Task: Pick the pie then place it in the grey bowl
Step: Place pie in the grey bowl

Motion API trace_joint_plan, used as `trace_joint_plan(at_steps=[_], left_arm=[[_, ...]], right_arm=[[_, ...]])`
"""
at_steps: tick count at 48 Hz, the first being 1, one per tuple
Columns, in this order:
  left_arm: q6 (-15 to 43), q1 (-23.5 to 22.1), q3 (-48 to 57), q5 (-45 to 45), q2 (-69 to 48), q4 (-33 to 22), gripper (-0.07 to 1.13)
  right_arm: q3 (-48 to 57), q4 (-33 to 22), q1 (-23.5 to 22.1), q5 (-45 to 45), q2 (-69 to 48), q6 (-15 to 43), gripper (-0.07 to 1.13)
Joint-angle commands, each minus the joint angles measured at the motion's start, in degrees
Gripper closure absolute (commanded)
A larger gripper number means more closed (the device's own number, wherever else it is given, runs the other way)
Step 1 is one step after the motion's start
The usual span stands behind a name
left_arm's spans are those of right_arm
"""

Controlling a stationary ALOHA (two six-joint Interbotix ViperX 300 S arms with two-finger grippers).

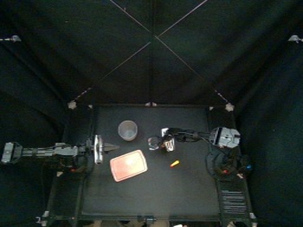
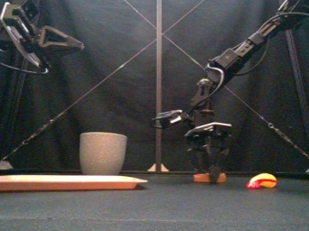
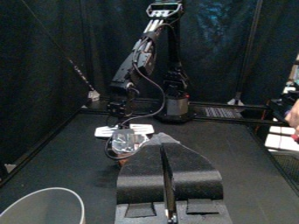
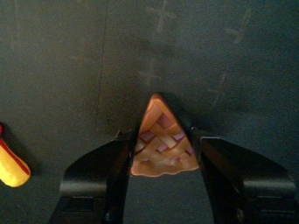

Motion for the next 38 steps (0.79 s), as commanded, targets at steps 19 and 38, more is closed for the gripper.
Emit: trace_joint_plan(at_steps=[19, 38], left_arm=[[0.18, 0.09, -0.97, -0.53, 0.26, -0.35, 1.03], [0.0, -0.09, -0.88, -0.53, 0.18, -0.35, 1.03]], right_arm=[[-8.53, 13.71, 2.02, -12.74, -11.07, 0.26, 0.43], [-9.84, 26.81, 3.16, -57.22, -4.92, 0.7, 0.43]])
